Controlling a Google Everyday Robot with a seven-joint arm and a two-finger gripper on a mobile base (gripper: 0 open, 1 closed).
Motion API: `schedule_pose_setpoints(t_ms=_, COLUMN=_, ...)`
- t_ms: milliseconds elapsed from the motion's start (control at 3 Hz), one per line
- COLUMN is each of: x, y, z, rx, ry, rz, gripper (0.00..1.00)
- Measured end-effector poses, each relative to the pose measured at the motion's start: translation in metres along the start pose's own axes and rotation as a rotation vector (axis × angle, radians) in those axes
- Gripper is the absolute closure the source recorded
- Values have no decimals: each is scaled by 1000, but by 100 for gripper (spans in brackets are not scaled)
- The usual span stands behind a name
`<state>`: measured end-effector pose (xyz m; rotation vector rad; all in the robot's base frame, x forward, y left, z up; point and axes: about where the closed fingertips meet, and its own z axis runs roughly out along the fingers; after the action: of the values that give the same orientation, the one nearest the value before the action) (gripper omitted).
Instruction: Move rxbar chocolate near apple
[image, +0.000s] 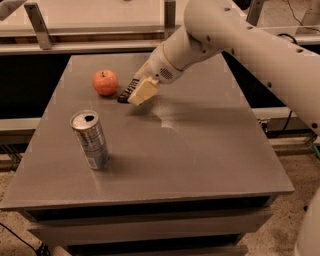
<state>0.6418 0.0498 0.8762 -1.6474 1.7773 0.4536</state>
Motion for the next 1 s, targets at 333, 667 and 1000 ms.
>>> schedule_pose_setpoints(t_ms=333, x=-6, y=-14, z=26, rx=-12, ry=-18, rz=11, gripper=100)
schedule_pose_setpoints(t_ms=667, x=-8, y=-23, z=39, rx=-11, ry=-34, rz=21, gripper=100)
schedule_pose_setpoints(t_ms=1000, x=-8, y=-21, z=41, rx=-16, ry=-33, rz=20, gripper=81)
